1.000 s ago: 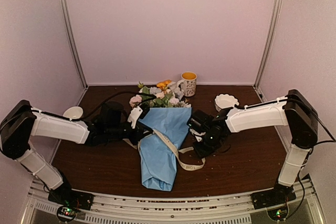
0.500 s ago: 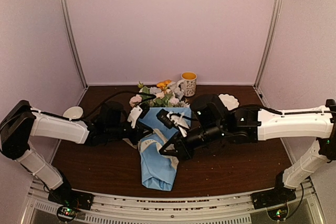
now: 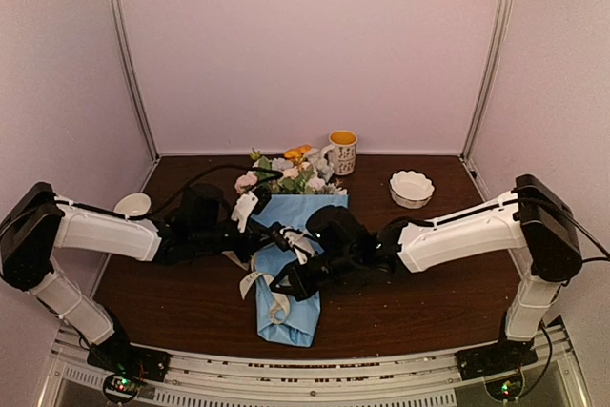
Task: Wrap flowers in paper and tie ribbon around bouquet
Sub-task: Cross the ribbon over the folded bouquet.
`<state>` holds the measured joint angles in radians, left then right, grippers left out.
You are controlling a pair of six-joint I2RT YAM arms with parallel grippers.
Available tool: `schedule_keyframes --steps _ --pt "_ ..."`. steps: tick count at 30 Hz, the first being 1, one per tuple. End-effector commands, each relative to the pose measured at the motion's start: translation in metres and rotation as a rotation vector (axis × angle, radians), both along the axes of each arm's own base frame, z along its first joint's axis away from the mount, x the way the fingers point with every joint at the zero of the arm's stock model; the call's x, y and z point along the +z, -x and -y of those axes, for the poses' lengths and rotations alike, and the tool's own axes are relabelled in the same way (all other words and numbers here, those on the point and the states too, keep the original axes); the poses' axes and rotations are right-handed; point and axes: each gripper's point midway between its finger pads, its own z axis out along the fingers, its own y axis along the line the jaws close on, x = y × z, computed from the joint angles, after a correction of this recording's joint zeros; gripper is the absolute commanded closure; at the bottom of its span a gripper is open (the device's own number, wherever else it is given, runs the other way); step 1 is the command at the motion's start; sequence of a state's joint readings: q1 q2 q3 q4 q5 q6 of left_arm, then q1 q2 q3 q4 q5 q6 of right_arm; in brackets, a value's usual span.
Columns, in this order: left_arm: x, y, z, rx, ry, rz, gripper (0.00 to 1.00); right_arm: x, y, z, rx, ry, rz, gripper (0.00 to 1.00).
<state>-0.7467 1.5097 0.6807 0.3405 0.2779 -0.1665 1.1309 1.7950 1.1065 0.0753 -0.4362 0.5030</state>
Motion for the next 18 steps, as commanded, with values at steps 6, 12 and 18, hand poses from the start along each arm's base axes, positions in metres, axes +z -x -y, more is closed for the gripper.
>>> schedule_keyframes --steps 6,12,18 --pt "0.037 0.001 0.000 -0.013 0.101 0.082 1.00 -0.023 -0.071 0.009 -0.278 0.067 -0.075 1.00" --pt "0.030 0.006 0.000 -0.032 0.093 0.062 1.00 -0.029 -0.104 0.014 -0.438 0.064 -0.126 1.00" --pt "0.026 0.009 0.005 -0.058 0.101 0.040 1.00 -0.026 -0.120 0.005 -0.500 0.039 -0.169 1.00"
